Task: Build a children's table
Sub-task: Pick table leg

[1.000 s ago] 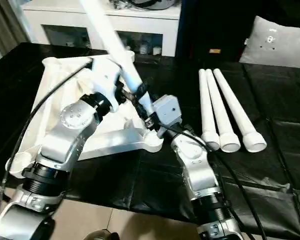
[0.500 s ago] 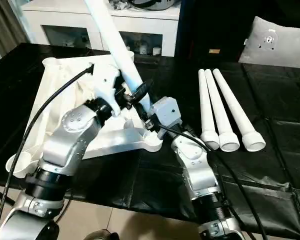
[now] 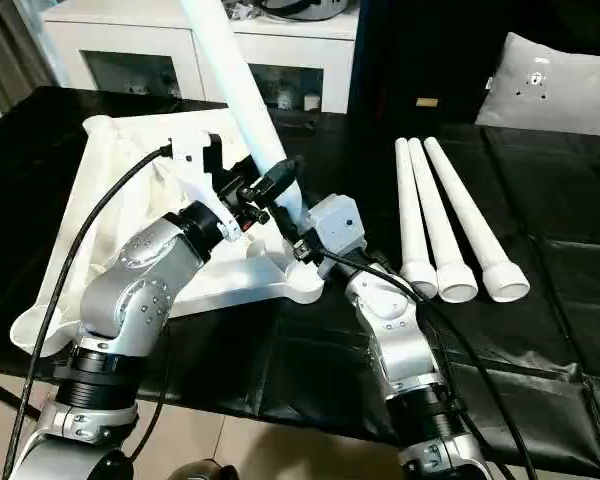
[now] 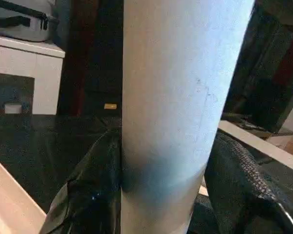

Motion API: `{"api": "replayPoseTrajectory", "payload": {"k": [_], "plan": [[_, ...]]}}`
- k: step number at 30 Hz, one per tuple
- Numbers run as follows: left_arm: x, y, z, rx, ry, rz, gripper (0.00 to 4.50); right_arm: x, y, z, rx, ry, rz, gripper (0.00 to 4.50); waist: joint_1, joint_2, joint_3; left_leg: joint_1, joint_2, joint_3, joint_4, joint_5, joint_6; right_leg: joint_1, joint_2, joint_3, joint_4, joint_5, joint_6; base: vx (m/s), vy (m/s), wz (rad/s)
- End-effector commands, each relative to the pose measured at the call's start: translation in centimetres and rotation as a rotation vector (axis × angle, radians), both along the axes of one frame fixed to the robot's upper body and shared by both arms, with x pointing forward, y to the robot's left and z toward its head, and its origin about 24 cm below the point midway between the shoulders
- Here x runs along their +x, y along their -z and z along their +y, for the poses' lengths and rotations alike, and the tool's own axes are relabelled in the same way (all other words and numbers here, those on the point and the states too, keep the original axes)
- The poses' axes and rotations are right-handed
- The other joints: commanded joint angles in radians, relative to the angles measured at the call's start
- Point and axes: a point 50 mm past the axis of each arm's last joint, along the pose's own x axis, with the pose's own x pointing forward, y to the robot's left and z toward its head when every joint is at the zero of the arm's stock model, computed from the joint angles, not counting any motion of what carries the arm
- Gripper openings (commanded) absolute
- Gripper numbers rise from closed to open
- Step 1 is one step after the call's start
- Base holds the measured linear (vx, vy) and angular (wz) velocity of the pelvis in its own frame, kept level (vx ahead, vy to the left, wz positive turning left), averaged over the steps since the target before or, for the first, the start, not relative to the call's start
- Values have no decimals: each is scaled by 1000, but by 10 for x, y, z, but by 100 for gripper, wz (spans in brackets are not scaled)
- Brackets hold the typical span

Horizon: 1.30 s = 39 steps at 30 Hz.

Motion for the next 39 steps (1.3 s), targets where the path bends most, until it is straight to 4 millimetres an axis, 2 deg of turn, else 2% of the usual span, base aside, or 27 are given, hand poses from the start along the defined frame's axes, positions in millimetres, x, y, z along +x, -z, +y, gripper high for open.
{"api": "replayPoseTrajectory", "payload": {"k": [1,4,9,10,12,18,25,26,28,31,32,38,39], "plan": [[-1,-8,-4,10,12,-32,225,2,-7,3,13,-19,-25,180,-2,-7,-70,21,62,-19,-62,-133,74,45,-80,44,-76,75,-238,0,0,0],[0,-8,-3,17,-8,-35,225,3,-8,3,17,-20,-26,180,-2,-6,-69,22,63,-19,-64,-141,70,44,-80,44,-78,54,-234,0,0,0],[4,-9,0,51,-60,-60,225,5,-10,2,19,2,-31,180,-2,-7,-69,22,64,-20,-63,-135,70,44,-80,44,-77,68,-231,0,0,0],[6,-10,1,66,-83,-71,225,6,-10,2,19,6,-32,180,-2,-3,-70,21,63,-20,-63,-129,70,44,-80,44,-76,76,-229,0,0,0],[8,-11,3,113,-115,-104,225,7,-11,3,19,9,-32,180,-3,-4,-71,22,64,-21,-63,-135,70,43,-79,44,-78,74,-224,0,0,0],[10,-13,4,172,-143,-144,195,8,-12,3,21,11,-28,180,-2,-4,-72,21,63,-20,-62,-128,62,45,-81,44,-74,94,-229,0,0,0],[12,-14,5,283,-164,-233,191,10,-12,3,23,16,-26,180,-2,-4,-72,23,65,-20,-63,-135,63,43,-81,44,-75,81,-224,0,0,0],[12,-14,5,277,-161,-228,191,10,-12,3,23,17,-26,180,-3,-4,-72,23,64,-20,-63,-136,61,43,-81,44,-74,81,-226,0,0,0],[14,-13,8,148,-170,-144,190,10,-13,3,30,14,-23,180,-2,-4,-72,22,63,-18,-62,-128,56,44,-81,44,-72,100,-239,0,0,0],[14,-13,10,124,-169,-125,190,9,-14,4,63,-12,5,180,-2,-5,-73,22,62,-18,-60,-125,69,45,-80,44,-71,115,-245,0,0,0],[15,-13,11,122,-171,-124,189,9,-14,4,76,-23,14,236,-1,-5,-73,21,62,-19,-60,-121,75,45,-81,44,-71,117,-244,0,0,0],[22,-16,23,98,-185,-92,188,6,-26,-1,146,-115,28,284,-2,-3,-73,24,63,-21,-62,-131,78,46,-78,43,-72,109,-233,0,0,0],[23,-16,25,97,-184,-89,188,6,-27,-1,155,-129,36,295,0,2,-73,24,64,-21,-61,-126,78,45,-79,43,-70,117,-235,0,0,0]]}}
